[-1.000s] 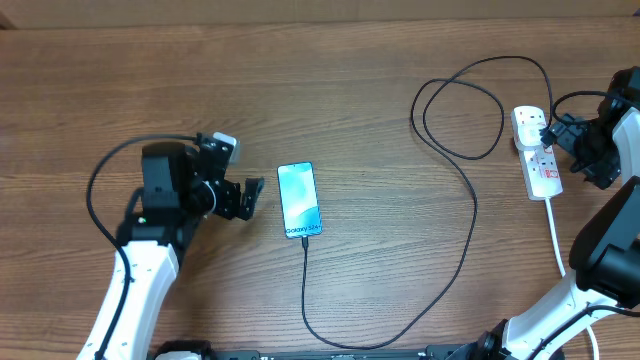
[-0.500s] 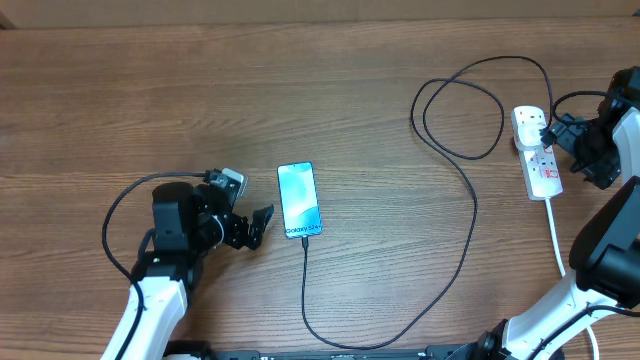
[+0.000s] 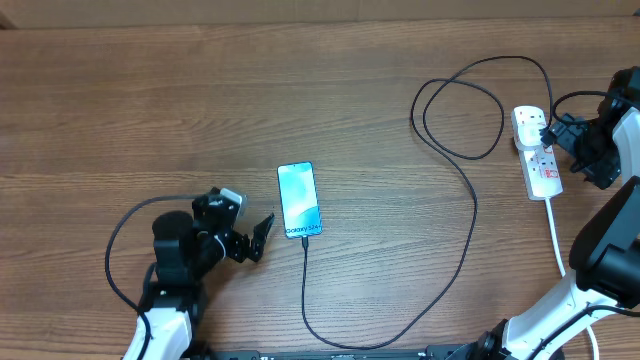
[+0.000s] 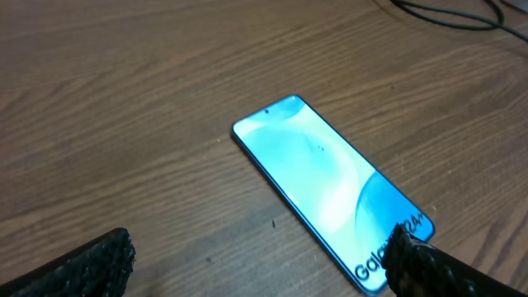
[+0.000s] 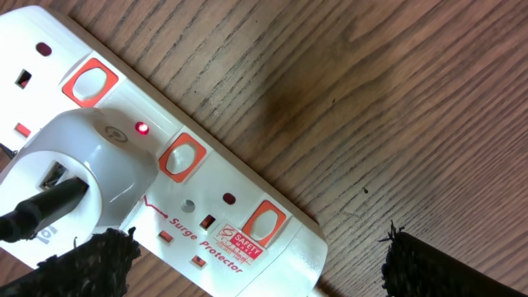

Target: Plug charger to phone and switch on socket

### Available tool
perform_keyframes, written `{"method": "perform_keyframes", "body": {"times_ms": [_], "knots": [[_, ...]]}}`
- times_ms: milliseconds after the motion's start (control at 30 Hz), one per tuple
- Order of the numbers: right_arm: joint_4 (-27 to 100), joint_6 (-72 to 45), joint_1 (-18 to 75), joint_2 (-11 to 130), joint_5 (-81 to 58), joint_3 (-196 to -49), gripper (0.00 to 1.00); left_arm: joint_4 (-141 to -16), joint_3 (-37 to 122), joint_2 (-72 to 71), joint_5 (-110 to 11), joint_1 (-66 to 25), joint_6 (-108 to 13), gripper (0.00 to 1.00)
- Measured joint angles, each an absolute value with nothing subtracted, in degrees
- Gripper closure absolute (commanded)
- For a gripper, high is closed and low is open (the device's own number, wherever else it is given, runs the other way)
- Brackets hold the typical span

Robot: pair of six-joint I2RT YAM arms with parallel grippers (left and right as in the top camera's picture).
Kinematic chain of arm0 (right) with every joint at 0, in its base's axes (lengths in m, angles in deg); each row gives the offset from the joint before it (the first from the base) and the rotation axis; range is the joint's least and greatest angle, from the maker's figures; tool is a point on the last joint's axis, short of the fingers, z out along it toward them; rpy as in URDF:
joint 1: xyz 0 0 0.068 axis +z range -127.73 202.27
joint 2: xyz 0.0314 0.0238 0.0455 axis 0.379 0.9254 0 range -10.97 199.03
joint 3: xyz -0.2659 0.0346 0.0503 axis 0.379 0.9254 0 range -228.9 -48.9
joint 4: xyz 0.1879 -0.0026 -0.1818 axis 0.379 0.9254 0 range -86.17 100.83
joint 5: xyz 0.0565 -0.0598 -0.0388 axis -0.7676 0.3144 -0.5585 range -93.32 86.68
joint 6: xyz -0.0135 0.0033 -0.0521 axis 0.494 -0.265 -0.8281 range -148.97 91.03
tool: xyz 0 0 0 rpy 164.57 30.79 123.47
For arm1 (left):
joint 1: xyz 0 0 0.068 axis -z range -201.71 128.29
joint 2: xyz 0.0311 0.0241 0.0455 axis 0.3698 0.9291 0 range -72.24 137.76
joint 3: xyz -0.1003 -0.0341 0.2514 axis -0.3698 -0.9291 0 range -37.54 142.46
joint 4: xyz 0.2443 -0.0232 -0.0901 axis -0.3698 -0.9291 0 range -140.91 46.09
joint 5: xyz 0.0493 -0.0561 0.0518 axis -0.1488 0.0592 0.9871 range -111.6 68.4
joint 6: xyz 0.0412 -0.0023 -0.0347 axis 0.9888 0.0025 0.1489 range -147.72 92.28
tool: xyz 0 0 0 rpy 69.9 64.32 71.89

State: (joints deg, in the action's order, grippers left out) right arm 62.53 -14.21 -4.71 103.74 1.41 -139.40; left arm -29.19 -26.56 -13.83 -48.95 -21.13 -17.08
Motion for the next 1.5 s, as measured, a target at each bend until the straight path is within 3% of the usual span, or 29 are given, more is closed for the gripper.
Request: {"method": "perform_keyframes", "body": {"times_ms": [267, 500, 1067, 1500], "knots": [[62.5, -14.2, -4.7, 103.7, 1.4, -139.4, 0.0, -22.5, -34.9, -19.1, -49.1, -21.1, -17.4, 0.0], [62.6, -14.2, -4.7, 103.7, 1.4, -139.4, 0.0, -24.3, -37.0, -24.9, -49.0, -21.1, -18.4, 0.0], [62.5, -14.2, -4.7, 103.7, 1.4, -139.4, 0.0, -46.3, -37.1, -45.7, -47.1, -21.1, -18.4, 0.01], [62.5, -14.2, -4.7, 103.7, 1.4, -139.4, 0.0, -46.5, -37.1, -69.5, -46.2, -21.1, -18.4, 0.0]]}}
